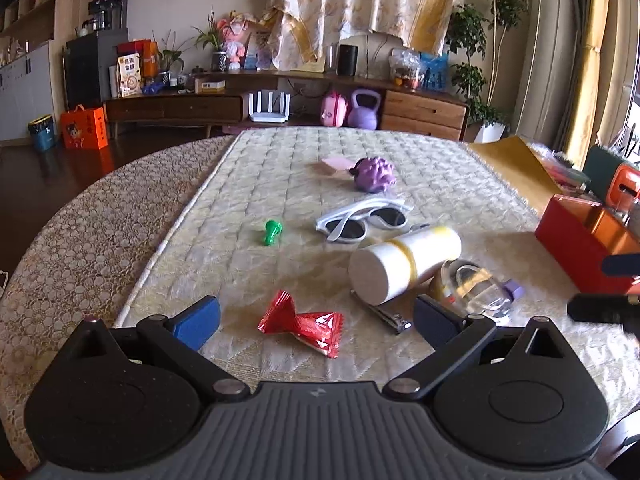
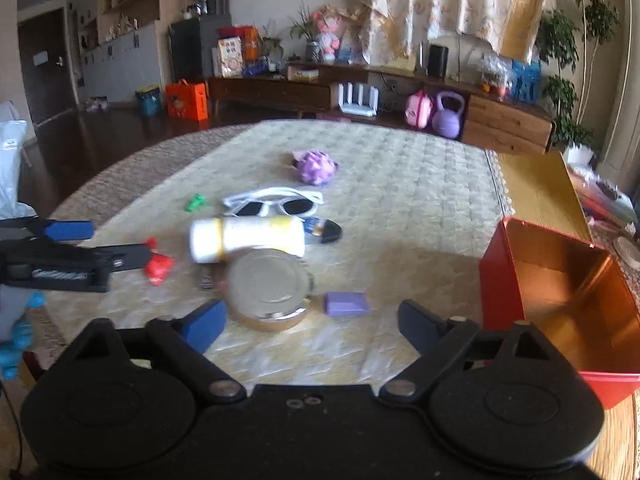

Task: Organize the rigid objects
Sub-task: 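Grasp the red candy with the left tool while the right tool grasps the purple eraser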

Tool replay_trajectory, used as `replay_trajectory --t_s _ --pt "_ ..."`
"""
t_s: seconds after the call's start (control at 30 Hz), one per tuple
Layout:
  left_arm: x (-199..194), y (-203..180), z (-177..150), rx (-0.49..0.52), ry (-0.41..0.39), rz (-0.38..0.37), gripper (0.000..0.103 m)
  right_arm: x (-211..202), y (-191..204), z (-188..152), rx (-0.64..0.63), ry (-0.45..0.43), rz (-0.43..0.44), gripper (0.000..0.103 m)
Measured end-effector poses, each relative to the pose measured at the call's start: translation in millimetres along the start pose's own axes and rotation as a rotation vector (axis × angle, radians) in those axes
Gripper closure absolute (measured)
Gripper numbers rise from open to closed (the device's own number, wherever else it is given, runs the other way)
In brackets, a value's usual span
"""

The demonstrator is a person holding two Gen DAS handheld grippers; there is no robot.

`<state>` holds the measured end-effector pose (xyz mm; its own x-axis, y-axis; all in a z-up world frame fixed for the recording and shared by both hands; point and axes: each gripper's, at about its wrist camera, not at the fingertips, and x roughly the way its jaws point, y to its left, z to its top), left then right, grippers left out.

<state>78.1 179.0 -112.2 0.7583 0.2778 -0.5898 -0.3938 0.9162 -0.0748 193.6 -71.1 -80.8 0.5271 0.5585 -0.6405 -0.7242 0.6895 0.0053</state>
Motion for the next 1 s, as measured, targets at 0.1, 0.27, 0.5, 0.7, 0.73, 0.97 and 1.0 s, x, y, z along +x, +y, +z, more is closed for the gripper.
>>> replay_trajectory --t_s 0.1,0.27,0.5,0.7,0.73,0.97,1.0 --pt "11 1 -4 0.012 0.013 -0.005 0.0 14 -12 0 0.02 0.024 0.0 0.014" --pt "28 0 -8 0.043 0.038 0.003 0.001 34 -23 2 0.033 0.06 -0.008 0.021" --pt "36 1 -8 0.049 0.044 0.003 0.001 57 -30 4 0.048 0.098 -0.007 0.03" --pt "40 -1 -7 0.062 0.042 0.009 0.005 69 -31 6 0.046 0.119 0.006 0.042" --pt "42 -1 -7 0.069 0.043 0.013 0.005 71 -31 6 0.043 0.121 0.007 0.044" --pt "50 -3 -11 0.1 0.062 0.018 0.028 78 -32 5 0.052 0.132 0.01 0.056" --pt "51 -3 -11 0.1 0.067 0.017 0.034 78 -32 5 0.051 0.13 0.01 0.057"
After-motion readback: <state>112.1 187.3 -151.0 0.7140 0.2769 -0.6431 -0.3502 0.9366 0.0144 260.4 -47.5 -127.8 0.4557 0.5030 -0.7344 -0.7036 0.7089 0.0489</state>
